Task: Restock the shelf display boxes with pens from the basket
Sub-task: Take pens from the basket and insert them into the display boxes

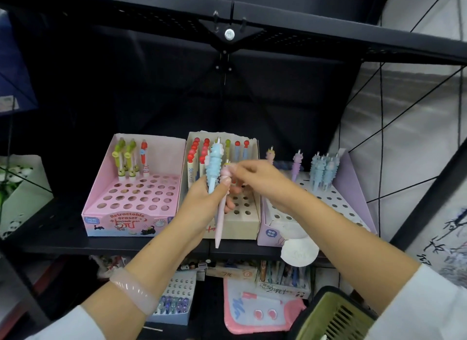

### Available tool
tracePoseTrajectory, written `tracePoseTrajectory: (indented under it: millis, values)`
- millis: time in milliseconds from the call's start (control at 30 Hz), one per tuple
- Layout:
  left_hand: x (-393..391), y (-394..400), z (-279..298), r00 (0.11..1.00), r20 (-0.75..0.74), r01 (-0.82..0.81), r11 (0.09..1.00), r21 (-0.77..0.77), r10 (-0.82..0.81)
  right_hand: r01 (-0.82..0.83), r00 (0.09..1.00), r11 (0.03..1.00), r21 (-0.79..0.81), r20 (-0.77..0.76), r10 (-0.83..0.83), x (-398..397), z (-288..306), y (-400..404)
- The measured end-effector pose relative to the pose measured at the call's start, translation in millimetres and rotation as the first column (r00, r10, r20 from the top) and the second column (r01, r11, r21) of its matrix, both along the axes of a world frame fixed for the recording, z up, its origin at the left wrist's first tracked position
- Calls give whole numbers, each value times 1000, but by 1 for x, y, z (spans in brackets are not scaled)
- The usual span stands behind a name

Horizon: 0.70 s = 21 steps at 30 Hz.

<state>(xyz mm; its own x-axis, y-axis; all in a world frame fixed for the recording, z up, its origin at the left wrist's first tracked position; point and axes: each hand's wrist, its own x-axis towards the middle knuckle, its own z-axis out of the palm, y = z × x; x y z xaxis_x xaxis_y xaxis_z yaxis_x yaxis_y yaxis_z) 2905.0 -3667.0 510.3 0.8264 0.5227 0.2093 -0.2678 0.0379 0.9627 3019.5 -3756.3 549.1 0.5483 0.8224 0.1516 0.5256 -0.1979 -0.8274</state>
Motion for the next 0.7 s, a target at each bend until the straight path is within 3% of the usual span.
tracePoseTrajectory:
  millis: [67,133,233,367,433,500,700]
  values:
    - [4,-8,2,1000,-1,-2,1000,15,2,-89,986,996,25,-141,91,-3,-4,-8]
    - [9,-16,4,1000,-7,7,1000,-6,-7,-47,980,994,103,-186,65,0,-3,-13]
    - [14,-23,8,998,-39,42,998,-36,-43,139,961,954,267,-269,-65,12,5,-22]
    - [23,-26,9,993,-121,2,1000,15,0,468,874,757,457,-364,-321,51,31,-46]
    - [27,-27,10,991,-135,-5,999,48,12,549,831,709,443,-202,-518,73,36,-55]
    - [31,-27,10,992,-129,1,998,58,6,559,794,724,404,-8,-608,89,31,-58]
    - [33,-23,3,991,-124,-40,997,65,48,513,713,801,308,367,-597,107,9,-36]
